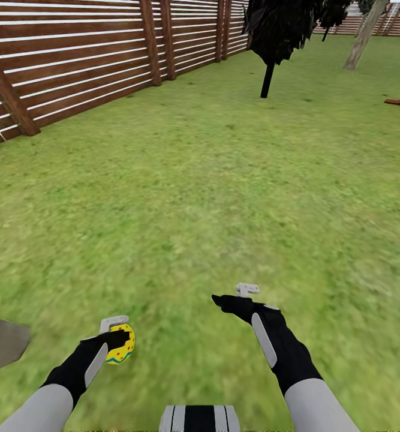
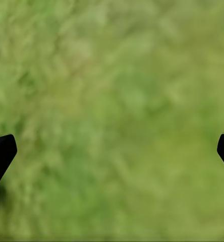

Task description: Take the three Easter eggs out of the wicker basket on the lawn in the garden, then place them on the lawn next to a single tree (choose any tree) so that all three eggs are next to the same tree and none are left in the basket.

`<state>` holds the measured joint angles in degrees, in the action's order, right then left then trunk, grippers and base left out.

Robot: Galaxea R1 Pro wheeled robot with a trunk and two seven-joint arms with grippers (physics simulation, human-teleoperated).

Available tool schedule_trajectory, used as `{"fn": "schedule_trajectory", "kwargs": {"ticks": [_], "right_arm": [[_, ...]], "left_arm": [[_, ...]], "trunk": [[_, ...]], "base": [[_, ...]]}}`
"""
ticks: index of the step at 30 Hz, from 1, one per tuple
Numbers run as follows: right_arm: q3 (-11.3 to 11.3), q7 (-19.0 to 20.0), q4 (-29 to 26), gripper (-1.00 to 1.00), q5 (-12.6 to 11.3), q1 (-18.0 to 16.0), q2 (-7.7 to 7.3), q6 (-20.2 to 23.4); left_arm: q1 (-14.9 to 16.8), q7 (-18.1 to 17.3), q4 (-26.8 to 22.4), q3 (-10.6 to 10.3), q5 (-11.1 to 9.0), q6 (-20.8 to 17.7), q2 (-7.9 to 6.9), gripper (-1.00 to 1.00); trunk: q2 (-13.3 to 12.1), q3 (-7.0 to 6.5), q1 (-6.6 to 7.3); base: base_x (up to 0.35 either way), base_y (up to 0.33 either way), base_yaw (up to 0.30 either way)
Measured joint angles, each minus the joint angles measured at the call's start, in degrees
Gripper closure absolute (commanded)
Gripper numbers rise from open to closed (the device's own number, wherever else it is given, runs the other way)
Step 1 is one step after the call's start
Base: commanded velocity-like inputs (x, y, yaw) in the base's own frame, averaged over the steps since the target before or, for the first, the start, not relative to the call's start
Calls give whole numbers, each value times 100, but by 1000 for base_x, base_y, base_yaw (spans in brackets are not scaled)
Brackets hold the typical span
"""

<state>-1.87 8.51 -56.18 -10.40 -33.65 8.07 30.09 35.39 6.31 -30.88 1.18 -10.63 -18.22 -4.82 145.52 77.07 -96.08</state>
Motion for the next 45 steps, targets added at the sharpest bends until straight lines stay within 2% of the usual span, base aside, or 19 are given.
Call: {"fn": "schedule_trajectory", "kwargs": {"ticks": [3, 6, 12, 13, 25, 29, 45], "right_arm": [[0, 0, 0, -100, -1, 0, 1, -2], [0, 0, 0, -100, 0, 0, 1, 1], [0, 0, 0, -100, -1, 0, 1, 2], [0, 0, 0, -100, -1, 0, 1, 2], [0, 0, 0, -100, -1, 0, 0, 2], [0, 0, 0, -100, -1, 0, 0, 0], [0, 0, 0, -100, -2, 0, 1, 1]], "left_arm": [[0, 0, -3, 0, -2, 0, 0, 100], [1, 2, -116, 1, -1, -2, 0, 100], [1, 2, -115, 4, -7, -4, 0, 100], [1, 2, -114, 6, -8, -3, 0, -100], [-2, -8, -18, 5, -32, -5, -3, -100], [-5, 7, 147, 8, 3, -10, -2, -100], [-5, 7, 153, 37, 10, -143, -10, -100]], "trunk": [[0, 1, 0], [4, 66, -7], [5, 67, -7], [5, 67, -7], [4, 67, -8], [-2, -20, 1], [-23, -375, 42]], "base": [[0, 0, 0], [0, 0, 0], [0, 0, 0], [0, 0, 0], [0, 0, 0], [0, 0, 0], [0, 0, 0]]}}
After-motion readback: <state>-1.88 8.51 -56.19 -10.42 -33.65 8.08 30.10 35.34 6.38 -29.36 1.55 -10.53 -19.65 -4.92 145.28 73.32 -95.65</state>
